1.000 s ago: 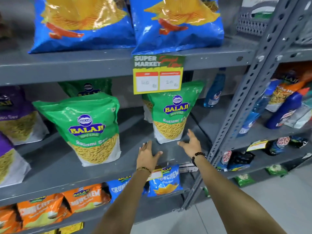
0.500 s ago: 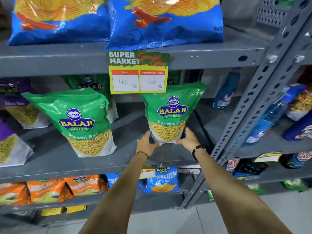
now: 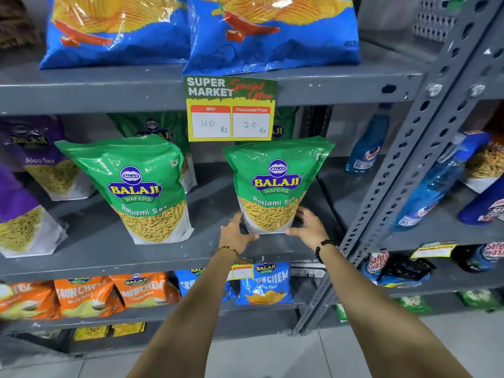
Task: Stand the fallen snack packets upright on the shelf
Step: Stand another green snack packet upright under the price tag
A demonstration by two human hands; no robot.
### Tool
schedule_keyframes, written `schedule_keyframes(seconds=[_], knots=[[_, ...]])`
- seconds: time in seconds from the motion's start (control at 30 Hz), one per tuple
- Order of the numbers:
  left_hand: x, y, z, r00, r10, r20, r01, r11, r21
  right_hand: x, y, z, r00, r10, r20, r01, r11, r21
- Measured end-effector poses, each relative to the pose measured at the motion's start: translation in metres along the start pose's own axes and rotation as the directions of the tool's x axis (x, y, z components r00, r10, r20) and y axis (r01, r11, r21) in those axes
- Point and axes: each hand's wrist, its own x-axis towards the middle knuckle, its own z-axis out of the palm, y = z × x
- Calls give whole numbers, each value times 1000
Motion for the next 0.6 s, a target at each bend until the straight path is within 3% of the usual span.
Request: schedule_keyframes(seconds=[0.6], knots=[[6,1,6,999,-25,-43,25,1000,8,-3,-8,4,1000,-11,-13,9,993,-114]])
